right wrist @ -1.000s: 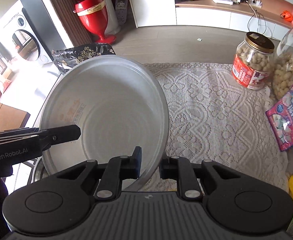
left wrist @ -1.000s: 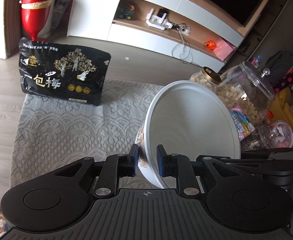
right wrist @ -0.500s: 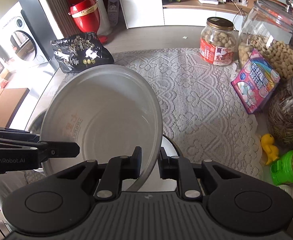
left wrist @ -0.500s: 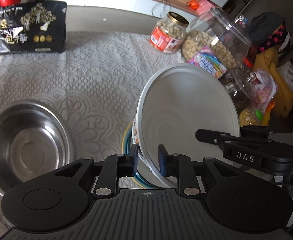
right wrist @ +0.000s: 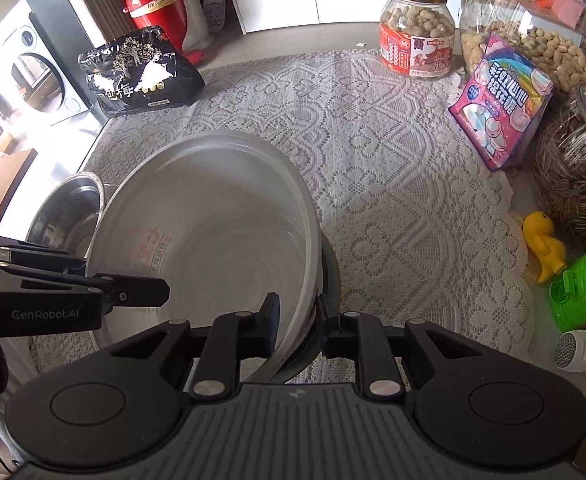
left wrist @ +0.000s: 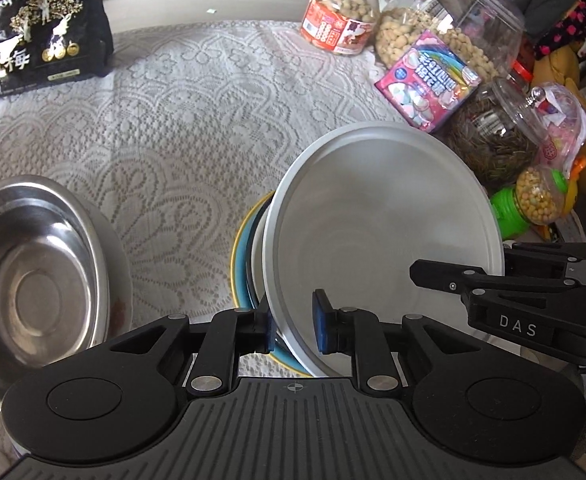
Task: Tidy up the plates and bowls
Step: 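Carry the white bowl with both tools and lower it into the blue bowl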
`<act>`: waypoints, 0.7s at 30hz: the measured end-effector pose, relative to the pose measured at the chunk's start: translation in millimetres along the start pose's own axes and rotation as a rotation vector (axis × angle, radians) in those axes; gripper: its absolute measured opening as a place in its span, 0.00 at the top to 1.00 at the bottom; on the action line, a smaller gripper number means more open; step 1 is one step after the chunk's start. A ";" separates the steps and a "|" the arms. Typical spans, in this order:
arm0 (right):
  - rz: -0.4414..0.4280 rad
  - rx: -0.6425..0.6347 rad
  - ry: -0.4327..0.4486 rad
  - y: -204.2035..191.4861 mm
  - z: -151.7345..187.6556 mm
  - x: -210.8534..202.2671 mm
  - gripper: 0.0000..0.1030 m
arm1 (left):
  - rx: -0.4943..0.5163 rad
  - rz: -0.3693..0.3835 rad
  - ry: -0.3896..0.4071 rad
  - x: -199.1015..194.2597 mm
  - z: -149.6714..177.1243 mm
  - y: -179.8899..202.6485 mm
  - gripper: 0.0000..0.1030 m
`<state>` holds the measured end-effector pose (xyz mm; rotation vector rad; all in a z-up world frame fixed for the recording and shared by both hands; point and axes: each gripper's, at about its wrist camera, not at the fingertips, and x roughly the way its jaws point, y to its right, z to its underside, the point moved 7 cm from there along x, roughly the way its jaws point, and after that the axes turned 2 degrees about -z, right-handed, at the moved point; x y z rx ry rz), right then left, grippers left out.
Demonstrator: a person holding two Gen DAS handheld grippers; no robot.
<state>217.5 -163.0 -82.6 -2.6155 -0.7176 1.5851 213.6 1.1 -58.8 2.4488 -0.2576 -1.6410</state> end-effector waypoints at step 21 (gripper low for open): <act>-0.023 0.012 0.030 -1.8 -2.8 -16.0 0.72 | -0.015 -0.020 0.031 -10.6 -1.4 -10.8 0.78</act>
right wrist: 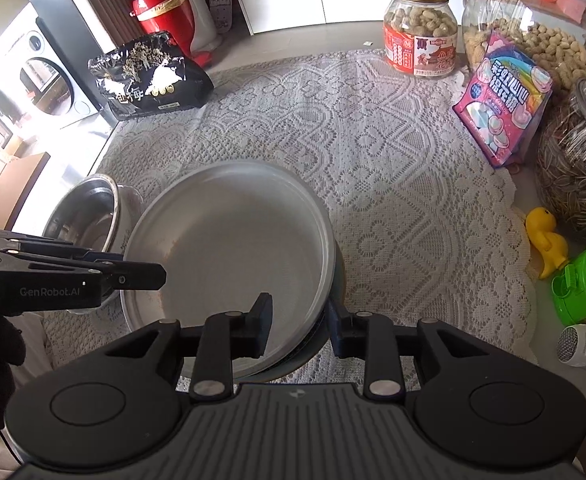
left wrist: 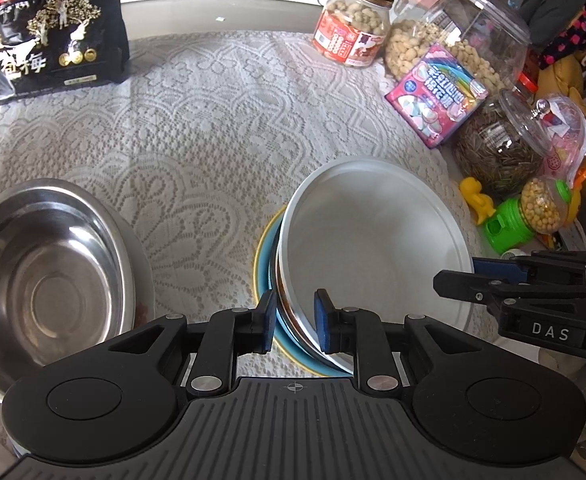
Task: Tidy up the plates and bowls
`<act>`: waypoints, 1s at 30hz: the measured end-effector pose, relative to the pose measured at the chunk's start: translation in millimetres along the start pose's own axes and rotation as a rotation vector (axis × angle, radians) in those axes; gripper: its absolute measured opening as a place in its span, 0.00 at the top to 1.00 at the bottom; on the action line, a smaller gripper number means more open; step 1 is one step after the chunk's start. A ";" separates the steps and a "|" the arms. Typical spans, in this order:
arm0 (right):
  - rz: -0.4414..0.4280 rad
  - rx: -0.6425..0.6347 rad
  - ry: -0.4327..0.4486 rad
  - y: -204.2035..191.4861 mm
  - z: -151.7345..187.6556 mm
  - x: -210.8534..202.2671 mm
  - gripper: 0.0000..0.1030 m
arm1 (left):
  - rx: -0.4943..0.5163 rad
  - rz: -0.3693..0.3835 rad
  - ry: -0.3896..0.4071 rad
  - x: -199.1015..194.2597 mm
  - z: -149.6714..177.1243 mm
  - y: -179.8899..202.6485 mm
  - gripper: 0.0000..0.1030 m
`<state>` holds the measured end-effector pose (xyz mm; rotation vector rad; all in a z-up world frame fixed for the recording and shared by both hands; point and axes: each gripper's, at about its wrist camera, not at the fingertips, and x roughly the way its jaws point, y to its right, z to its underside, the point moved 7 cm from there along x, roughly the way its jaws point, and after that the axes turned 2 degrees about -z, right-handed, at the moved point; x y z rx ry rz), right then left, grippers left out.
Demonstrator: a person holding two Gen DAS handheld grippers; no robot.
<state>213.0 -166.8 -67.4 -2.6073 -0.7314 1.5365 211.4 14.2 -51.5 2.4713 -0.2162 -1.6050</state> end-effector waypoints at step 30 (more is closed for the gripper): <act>-0.026 0.137 -0.026 31.6 6.0 51.6 0.54 | -0.042 0.006 -0.037 48.4 10.2 -13.1 0.66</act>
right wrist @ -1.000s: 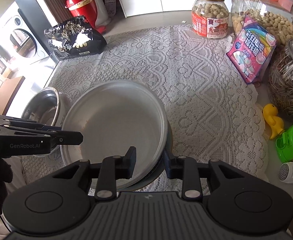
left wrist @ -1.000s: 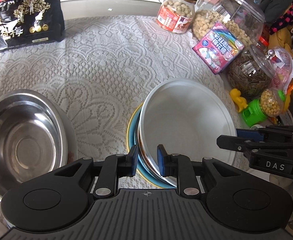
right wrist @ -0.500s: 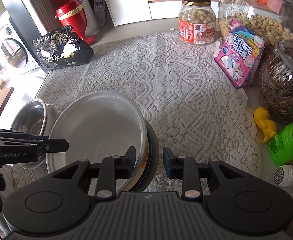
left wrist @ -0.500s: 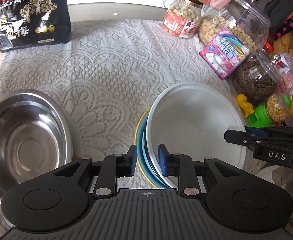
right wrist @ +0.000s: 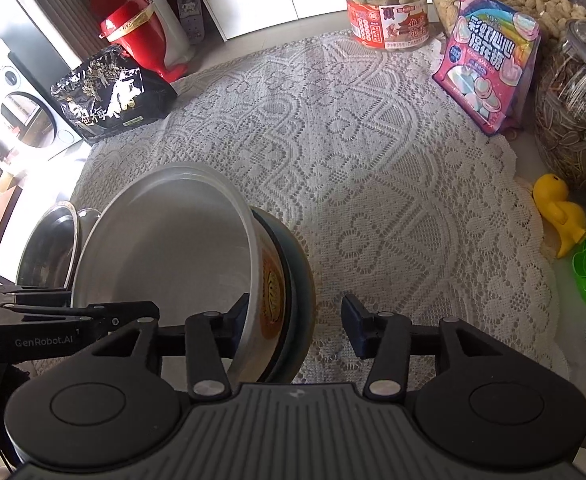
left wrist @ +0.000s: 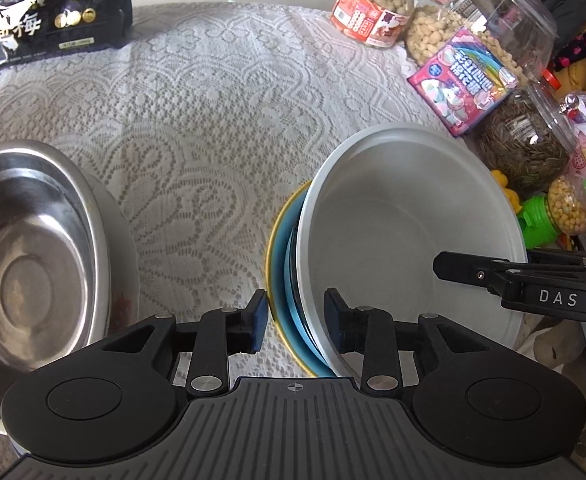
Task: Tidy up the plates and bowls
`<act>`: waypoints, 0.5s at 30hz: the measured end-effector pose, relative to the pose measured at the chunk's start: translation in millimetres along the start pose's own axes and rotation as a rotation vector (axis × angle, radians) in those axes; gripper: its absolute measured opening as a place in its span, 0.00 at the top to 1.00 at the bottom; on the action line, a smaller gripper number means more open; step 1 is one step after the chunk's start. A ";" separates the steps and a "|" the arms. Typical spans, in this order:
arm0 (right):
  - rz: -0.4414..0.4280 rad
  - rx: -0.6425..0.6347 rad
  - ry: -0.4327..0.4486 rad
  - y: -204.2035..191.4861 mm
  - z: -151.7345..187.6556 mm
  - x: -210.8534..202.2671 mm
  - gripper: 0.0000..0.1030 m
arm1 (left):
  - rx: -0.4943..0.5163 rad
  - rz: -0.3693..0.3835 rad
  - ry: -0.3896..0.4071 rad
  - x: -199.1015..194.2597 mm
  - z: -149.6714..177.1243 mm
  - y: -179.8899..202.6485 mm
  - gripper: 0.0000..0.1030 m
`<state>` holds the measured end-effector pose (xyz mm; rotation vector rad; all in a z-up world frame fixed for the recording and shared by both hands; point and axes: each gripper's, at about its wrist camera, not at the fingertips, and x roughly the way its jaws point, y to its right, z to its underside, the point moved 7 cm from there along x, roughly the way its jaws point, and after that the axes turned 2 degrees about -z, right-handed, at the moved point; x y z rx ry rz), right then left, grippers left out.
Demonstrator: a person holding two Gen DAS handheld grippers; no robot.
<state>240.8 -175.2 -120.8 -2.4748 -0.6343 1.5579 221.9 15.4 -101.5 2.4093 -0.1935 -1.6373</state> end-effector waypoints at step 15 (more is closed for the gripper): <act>-0.153 0.113 -0.064 1.2 6.0 35.9 0.55 | -0.090 0.137 -0.009 24.3 2.2 -1.9 0.56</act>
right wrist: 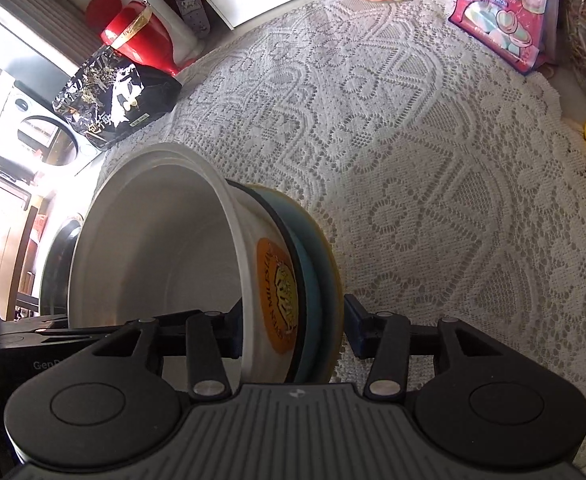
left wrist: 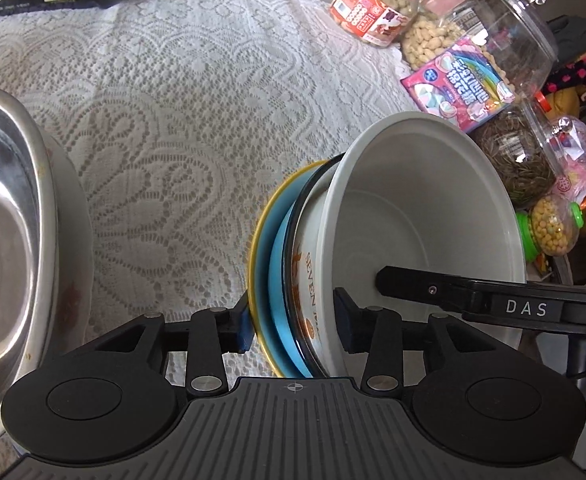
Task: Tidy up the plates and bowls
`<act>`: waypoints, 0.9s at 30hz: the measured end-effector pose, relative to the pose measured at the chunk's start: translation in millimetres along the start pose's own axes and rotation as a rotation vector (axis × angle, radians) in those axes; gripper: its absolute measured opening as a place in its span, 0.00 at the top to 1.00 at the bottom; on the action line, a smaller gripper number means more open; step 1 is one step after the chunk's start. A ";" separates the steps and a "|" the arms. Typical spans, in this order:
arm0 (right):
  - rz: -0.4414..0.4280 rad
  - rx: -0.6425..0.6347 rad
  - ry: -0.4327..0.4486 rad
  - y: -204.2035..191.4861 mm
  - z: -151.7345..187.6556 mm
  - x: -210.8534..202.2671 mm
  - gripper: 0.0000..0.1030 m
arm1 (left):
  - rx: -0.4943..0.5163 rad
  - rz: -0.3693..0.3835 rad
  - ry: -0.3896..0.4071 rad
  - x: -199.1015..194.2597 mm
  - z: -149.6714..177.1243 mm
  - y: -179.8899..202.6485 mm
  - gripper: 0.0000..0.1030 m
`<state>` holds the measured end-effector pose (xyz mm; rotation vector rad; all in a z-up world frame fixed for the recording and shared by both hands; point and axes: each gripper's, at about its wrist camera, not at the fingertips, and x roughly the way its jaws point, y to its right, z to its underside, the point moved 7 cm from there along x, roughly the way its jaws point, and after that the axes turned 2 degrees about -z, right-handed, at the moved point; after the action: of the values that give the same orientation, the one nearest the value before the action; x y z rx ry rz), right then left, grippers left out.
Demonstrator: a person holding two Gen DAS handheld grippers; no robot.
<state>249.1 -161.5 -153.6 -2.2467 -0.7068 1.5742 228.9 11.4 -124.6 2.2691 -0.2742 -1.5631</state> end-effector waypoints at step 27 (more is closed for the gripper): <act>-0.003 -0.077 0.023 -7.1 5.7 1.7 0.51 | -0.024 0.059 -0.037 10.1 6.4 -0.5 0.47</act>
<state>242.7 -154.8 -153.3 -2.3134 -0.7774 1.5420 226.6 7.0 -135.5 2.1952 -0.3272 -1.5715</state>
